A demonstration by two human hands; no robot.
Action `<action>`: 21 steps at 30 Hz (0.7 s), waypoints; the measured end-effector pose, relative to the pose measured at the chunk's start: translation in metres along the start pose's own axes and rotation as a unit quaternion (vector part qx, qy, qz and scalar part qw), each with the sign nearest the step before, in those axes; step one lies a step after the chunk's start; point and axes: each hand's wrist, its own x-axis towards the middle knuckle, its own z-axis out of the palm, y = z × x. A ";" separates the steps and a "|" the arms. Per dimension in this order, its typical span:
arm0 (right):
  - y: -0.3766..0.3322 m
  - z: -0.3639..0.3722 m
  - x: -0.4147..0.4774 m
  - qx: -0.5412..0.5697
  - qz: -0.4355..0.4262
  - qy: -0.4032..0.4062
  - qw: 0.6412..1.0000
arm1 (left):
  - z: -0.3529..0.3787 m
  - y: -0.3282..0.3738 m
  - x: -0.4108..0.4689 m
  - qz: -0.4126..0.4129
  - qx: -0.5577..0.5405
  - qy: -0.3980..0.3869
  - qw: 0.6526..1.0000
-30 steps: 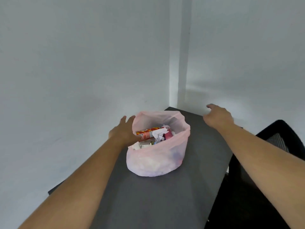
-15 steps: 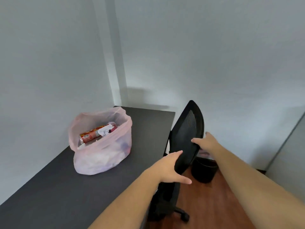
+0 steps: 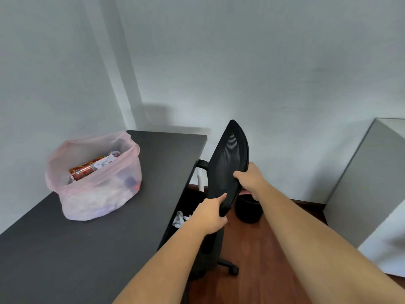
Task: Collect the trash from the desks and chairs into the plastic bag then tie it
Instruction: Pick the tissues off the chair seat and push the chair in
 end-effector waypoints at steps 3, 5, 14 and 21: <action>0.011 -0.047 -0.009 -0.003 0.006 0.013 1.000 | 0.025 0.046 -0.005 0.018 -0.001 -0.002 1.000; 0.017 -0.073 -0.014 -0.008 0.011 0.019 1.000 | 0.040 0.069 -0.006 0.020 -0.003 -0.005 1.000; 0.041 -0.200 -0.040 -0.030 0.014 0.062 0.998 | 0.109 0.171 -0.002 0.052 -0.003 -0.030 0.998; 0.052 -0.270 -0.047 -0.062 0.027 0.095 0.993 | 0.144 0.231 0.008 0.091 0.030 -0.045 0.994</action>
